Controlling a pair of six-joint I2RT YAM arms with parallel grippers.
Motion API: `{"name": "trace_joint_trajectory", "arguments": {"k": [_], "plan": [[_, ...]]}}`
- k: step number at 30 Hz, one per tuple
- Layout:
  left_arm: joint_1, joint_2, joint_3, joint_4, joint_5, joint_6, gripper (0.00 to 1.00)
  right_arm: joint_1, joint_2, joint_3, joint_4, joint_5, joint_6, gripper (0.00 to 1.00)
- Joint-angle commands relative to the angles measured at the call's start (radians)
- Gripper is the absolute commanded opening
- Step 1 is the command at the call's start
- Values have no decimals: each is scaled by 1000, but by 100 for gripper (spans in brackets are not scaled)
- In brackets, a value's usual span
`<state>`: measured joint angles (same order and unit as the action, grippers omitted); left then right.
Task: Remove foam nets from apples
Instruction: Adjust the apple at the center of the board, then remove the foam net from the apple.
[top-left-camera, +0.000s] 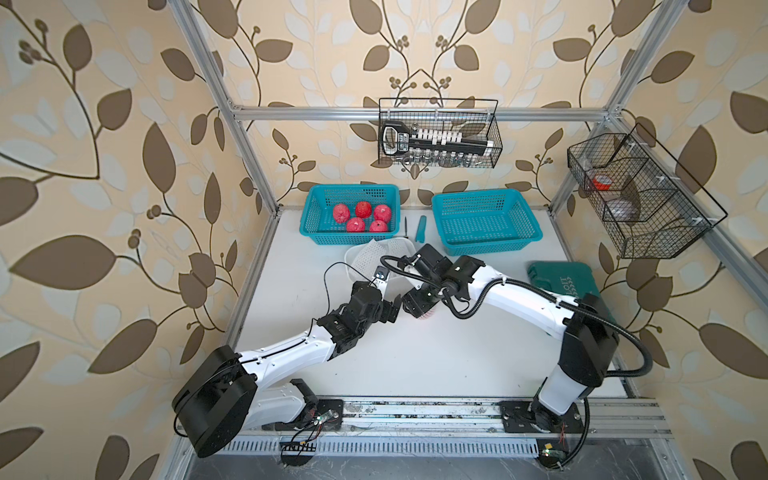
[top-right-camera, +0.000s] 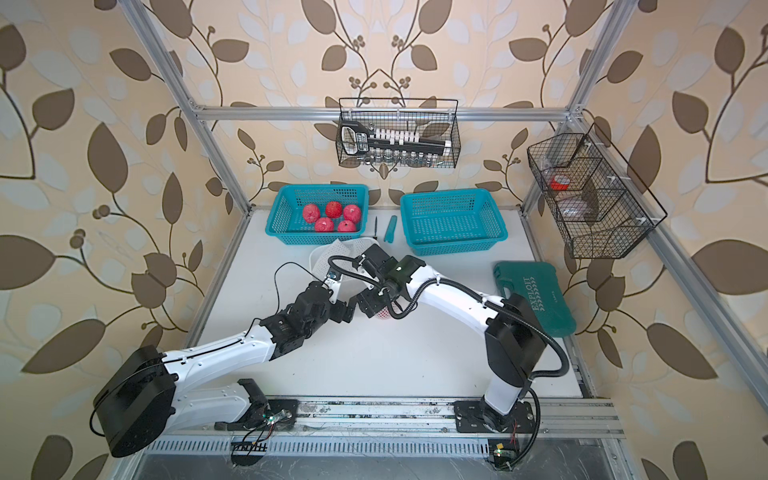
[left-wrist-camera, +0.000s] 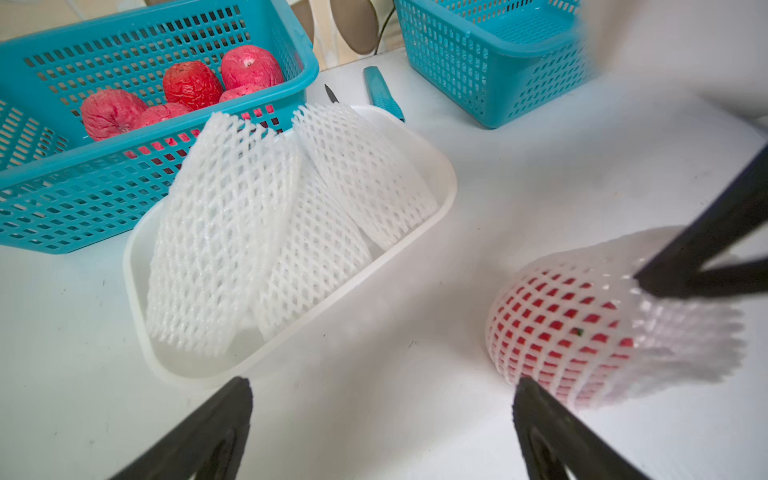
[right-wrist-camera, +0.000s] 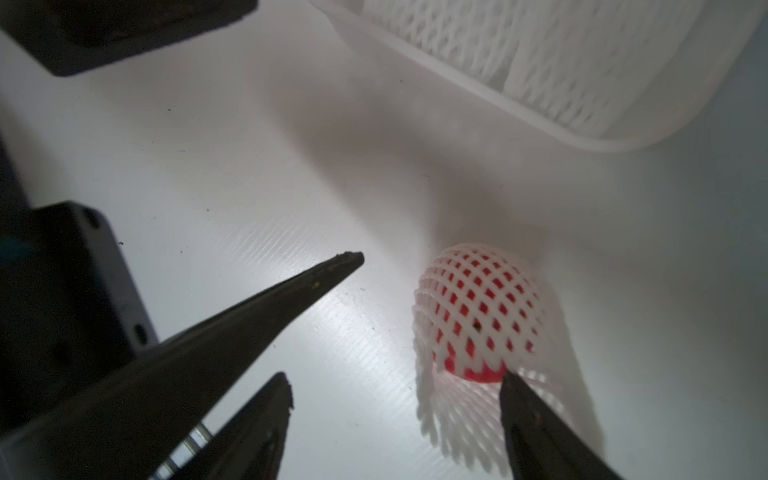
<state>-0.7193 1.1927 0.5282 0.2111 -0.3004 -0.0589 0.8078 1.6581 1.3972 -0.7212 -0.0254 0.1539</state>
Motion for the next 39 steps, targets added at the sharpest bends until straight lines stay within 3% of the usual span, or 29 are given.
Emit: {"name": "trace_joint_trajectory", "arguments": {"k": [1,5,15,18,22,26,27,39], "plan": [[-2,-28,5,28,34,7,99,-31,-114,-56,96,70,15,99],[-2,-24,26,-7,79,5,99,-109,-83,-90,90,-18,37,99],[-2,-35,24,-29,68,-4,99,-113,75,-90,123,-148,39,99],[-3,-42,21,-38,61,-5,99,-114,106,-75,101,-172,33,83],[-2,-44,23,-45,44,-5,99,-113,126,-55,57,-182,9,34],[-2,-48,26,-48,20,-4,99,-113,110,-30,13,-177,-9,4],[-2,-48,26,-47,18,-4,99,-114,101,-17,-1,-178,-12,0],[-2,-81,13,-38,-18,9,99,-113,44,94,-104,-150,-17,0]]}}
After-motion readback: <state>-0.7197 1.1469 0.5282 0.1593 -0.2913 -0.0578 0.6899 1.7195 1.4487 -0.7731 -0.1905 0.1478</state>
